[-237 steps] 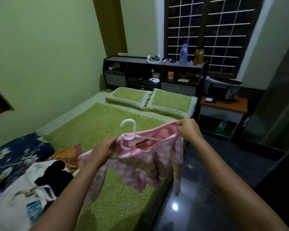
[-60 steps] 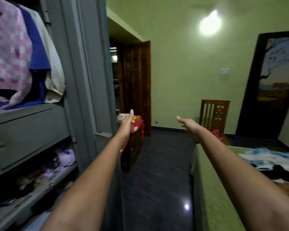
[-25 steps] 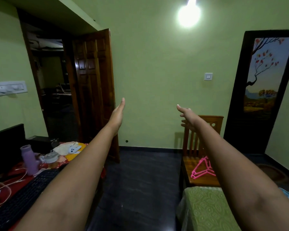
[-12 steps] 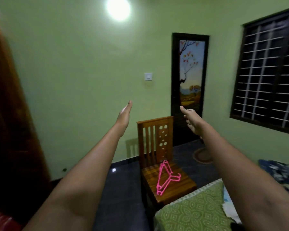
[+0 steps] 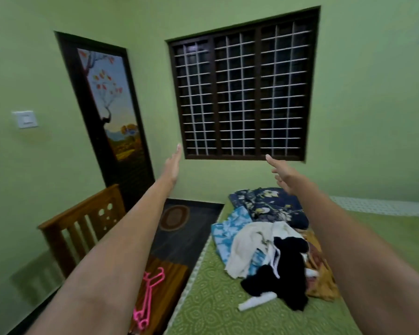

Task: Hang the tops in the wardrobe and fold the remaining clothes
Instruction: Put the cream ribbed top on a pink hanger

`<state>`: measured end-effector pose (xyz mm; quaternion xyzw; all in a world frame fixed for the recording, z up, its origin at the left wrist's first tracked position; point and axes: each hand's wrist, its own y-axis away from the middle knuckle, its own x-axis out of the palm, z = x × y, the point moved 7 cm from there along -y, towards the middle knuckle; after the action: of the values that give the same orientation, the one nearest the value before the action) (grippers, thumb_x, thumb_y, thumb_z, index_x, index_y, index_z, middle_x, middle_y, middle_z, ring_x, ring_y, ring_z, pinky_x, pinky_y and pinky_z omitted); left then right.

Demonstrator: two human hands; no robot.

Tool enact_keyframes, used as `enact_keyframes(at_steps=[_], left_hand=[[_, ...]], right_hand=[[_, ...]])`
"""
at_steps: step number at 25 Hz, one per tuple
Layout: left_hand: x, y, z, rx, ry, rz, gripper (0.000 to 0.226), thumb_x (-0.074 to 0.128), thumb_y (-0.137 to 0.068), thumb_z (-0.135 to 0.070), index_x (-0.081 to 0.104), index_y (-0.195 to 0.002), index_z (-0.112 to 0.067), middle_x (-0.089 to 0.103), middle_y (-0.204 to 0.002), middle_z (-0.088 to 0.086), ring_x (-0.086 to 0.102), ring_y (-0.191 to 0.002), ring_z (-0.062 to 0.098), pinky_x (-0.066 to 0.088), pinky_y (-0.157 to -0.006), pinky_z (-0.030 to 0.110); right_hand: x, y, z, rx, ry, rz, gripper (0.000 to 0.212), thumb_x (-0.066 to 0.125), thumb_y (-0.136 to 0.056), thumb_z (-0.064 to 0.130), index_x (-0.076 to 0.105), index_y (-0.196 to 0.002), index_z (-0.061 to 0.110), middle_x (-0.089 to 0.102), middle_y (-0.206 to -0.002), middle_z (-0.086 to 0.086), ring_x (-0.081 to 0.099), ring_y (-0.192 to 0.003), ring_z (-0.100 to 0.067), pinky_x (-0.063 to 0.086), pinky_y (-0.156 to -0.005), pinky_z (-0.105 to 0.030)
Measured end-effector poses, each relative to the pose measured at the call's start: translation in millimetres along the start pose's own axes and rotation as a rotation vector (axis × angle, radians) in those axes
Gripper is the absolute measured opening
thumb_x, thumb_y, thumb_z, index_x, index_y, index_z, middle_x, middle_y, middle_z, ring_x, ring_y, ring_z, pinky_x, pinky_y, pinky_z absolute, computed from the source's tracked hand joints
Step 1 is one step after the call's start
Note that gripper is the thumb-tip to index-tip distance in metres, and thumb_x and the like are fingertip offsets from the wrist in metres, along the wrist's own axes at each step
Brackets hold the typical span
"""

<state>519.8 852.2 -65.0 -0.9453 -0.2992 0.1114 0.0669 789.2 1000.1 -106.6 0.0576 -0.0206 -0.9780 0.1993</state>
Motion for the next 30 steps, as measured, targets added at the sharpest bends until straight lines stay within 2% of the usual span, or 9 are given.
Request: enact_keyframes(at_steps=[4, 6, 13, 16, 18, 22, 24, 27, 30], left_hand=[[81, -32, 14, -0.003, 0.062, 0.216, 0.069, 0.025, -0.094, -0.065, 0.018, -0.151, -0.028, 0.021, -0.158, 0.0, 0.019, -0.145, 0.02, 0.015, -0.117, 0.039], [110, -48, 31, -0.024, 0.047, 0.272, 0.075, 0.026, -0.09, -0.07, 0.018, -0.152, -0.027, 0.02, -0.158, 0.001, 0.019, -0.145, 0.021, 0.015, -0.117, 0.04], [173, -135, 120, -0.131, -0.038, 0.3, 0.094, 0.025, -0.077, -0.083, 0.017, -0.152, -0.027, 0.019, -0.158, 0.003, 0.019, -0.145, 0.023, 0.015, -0.118, 0.048], [199, -189, 156, -0.209, -0.09, 0.256, 0.088, 0.026, -0.083, -0.079, 0.018, -0.152, -0.025, 0.018, -0.159, 0.003, 0.021, -0.145, 0.023, 0.018, -0.117, 0.05], [215, -212, 190, -0.284, -0.12, 0.223, 0.078, 0.029, -0.091, -0.069, 0.026, -0.15, -0.019, 0.026, -0.156, 0.005, 0.03, -0.141, 0.025, 0.026, -0.115, 0.049], [248, -231, 301, -0.446, -0.172, 0.263, 0.059, 0.034, -0.097, -0.057, 0.045, -0.137, -0.015, 0.052, -0.137, 0.007, 0.05, -0.123, 0.027, 0.038, -0.107, 0.048], [258, -230, 375, -0.533, -0.244, 0.29, 0.046, 0.044, -0.097, -0.048, 0.051, -0.129, -0.015, 0.058, -0.131, 0.006, 0.055, -0.115, 0.027, 0.043, -0.102, 0.047], [272, -223, 495, -0.6, -0.386, 0.368, 0.05, 0.061, -0.092, -0.032, 0.048, -0.134, -0.01, 0.046, -0.139, 0.011, 0.05, -0.121, 0.031, 0.045, -0.099, 0.049], [284, -212, 584, -0.662, -0.508, 0.44, 0.056, 0.063, -0.091, -0.023, 0.041, -0.14, -0.007, 0.036, -0.144, 0.016, 0.047, -0.123, 0.033, 0.046, -0.099, 0.047]], right_hand=[[-71, 5, -22, 0.057, 0.017, -0.155, 0.075, 0.045, -0.094, 0.053, 0.019, -0.151, 0.012, 0.02, -0.156, -0.016, 0.016, -0.145, -0.031, 0.016, -0.118, -0.043], [-94, -4, -34, 0.086, 0.023, -0.215, 0.073, 0.045, -0.094, 0.052, 0.02, -0.151, 0.013, 0.022, -0.155, -0.018, 0.016, -0.145, -0.032, 0.017, -0.118, -0.042], [-112, -93, -104, 0.227, 0.074, -0.165, 0.069, 0.04, -0.098, 0.048, 0.018, -0.151, 0.01, 0.016, -0.157, -0.015, 0.014, -0.146, -0.03, 0.013, -0.119, -0.041], [-120, -160, -131, 0.256, 0.044, -0.171, 0.067, 0.042, -0.098, 0.047, 0.022, -0.15, 0.01, 0.019, -0.157, -0.015, 0.018, -0.144, -0.03, 0.02, -0.116, -0.04], [-115, -197, -159, 0.311, 0.038, -0.17, 0.066, 0.046, -0.096, 0.046, 0.027, -0.149, 0.011, 0.025, -0.155, -0.012, 0.025, -0.141, -0.03, 0.028, -0.107, -0.039], [-86, -258, -252, 0.511, 0.057, -0.082, 0.064, 0.05, -0.096, 0.045, 0.03, -0.147, 0.013, 0.032, -0.15, -0.013, 0.033, -0.137, -0.032, 0.033, -0.105, -0.041], [-67, -279, -312, 0.624, 0.07, -0.061, 0.061, 0.052, -0.096, 0.042, 0.034, -0.145, 0.011, 0.038, -0.146, -0.013, 0.04, -0.131, -0.032, 0.038, -0.103, -0.041], [-34, -312, -411, 0.755, 0.132, -0.045, 0.045, 0.056, -0.096, 0.029, 0.048, -0.132, 0.003, 0.05, -0.132, -0.015, 0.055, -0.113, -0.031, 0.046, -0.097, -0.041], [3, -348, -493, 0.803, 0.135, -0.039, 0.013, 0.052, -0.097, 0.014, 0.058, -0.107, 0.009, 0.054, -0.106, -0.014, 0.057, -0.072, -0.016, 0.05, -0.073, -0.029]])
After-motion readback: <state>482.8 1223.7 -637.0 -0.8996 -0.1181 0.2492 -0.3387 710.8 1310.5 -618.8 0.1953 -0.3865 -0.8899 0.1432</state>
